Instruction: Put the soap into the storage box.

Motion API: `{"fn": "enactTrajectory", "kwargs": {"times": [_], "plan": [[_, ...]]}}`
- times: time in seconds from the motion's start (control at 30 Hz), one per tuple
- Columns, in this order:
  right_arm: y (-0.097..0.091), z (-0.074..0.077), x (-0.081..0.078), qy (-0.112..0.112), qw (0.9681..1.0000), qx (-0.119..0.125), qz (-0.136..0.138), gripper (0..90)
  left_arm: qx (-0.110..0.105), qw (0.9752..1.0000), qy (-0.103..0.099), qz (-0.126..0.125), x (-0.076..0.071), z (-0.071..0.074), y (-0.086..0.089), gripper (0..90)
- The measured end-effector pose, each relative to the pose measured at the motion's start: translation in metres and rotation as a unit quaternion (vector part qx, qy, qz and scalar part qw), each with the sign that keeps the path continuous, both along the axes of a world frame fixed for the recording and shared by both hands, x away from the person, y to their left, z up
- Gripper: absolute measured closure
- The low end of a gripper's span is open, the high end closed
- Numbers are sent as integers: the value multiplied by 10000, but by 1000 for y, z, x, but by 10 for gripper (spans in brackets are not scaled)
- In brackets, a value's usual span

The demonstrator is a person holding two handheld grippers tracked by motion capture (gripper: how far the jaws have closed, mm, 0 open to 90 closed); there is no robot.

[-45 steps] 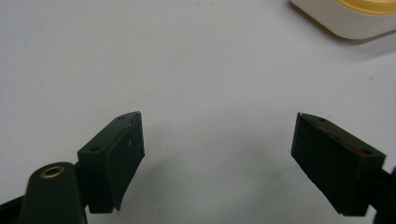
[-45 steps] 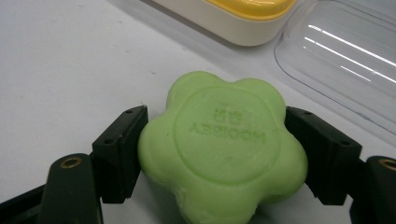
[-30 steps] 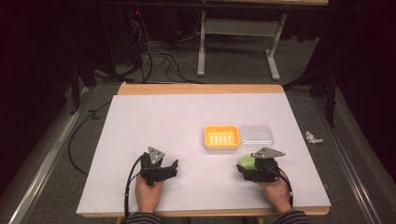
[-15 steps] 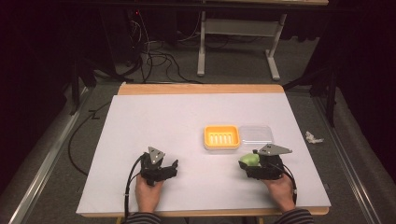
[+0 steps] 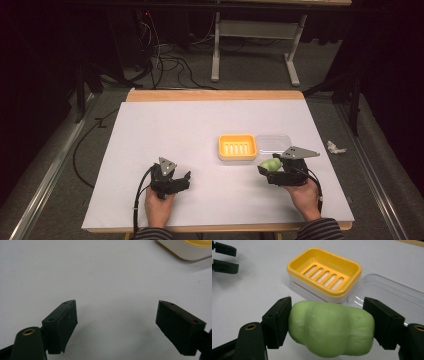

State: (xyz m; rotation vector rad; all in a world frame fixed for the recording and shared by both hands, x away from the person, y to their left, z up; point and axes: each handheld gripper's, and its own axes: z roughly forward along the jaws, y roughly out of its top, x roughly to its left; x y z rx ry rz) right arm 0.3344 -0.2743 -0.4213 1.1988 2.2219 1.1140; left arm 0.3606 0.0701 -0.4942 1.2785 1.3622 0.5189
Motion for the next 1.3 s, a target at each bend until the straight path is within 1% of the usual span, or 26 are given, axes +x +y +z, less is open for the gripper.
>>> {"fn": "enactTrajectory", "kwargs": {"times": [0.27, 0.4, 0.47, 0.6, 0.7, 0.9, 0.93, 1.0, 1.07, 1.2, 1.23, 1.3], "plan": [[3, 13, 10, -43, 9999, 48, 130, 263, 12, 10000, 7, -2, 0, 0, 0, 182], [6, 18, 14, -78, 9998, 27, 206, 264, -1, 10000, 7, -1, 0, 0, 0, 181], [8, 20, 15, -35, 9997, 26, 226, 264, 8, 10000, 3, 0, 0, 0, 0, 181], [12, 24, 21, -53, 9995, 3, 302, 264, -5, 10000, 5, -6, 0, 0, 0, 181], [14, 27, 25, -51, 9995, 34, 319, 264, 3, 10000, 0, -6, 0, 0, 0, 181], [18, 30, 34, -53, 9992, -36, 403, 265, -8, 10000, -2, -3, 0, 0, 0, 181], [19, 31, 36, -68, 9991, -15, 410, 265, -8, 10000, 5, -4, 0, 0, 0, 181], [21, 32, 38, -24, 9992, 3, 407, 265, -5, 10000, 11, -13, 0, 0, 0, 181], [23, 33, 42, -75, 9989, -21, 454, 265, -4, 10000, 5, -11, 0, 0, 0, 182], [28, 36, 50, -57, 9988, -24, 487, 266, -1, 10000, 9, -12, 0, 0, 0, 182], [29, 36, 51, -52, 9988, 23, 489, 266, -1, 10000, 11, -11, 0, 0, 0, 182], [31, 36, 55, -38, 9987, 18, 499, 266, -6, 10000, 11, -5, 0, 0, 0, 182]]}}
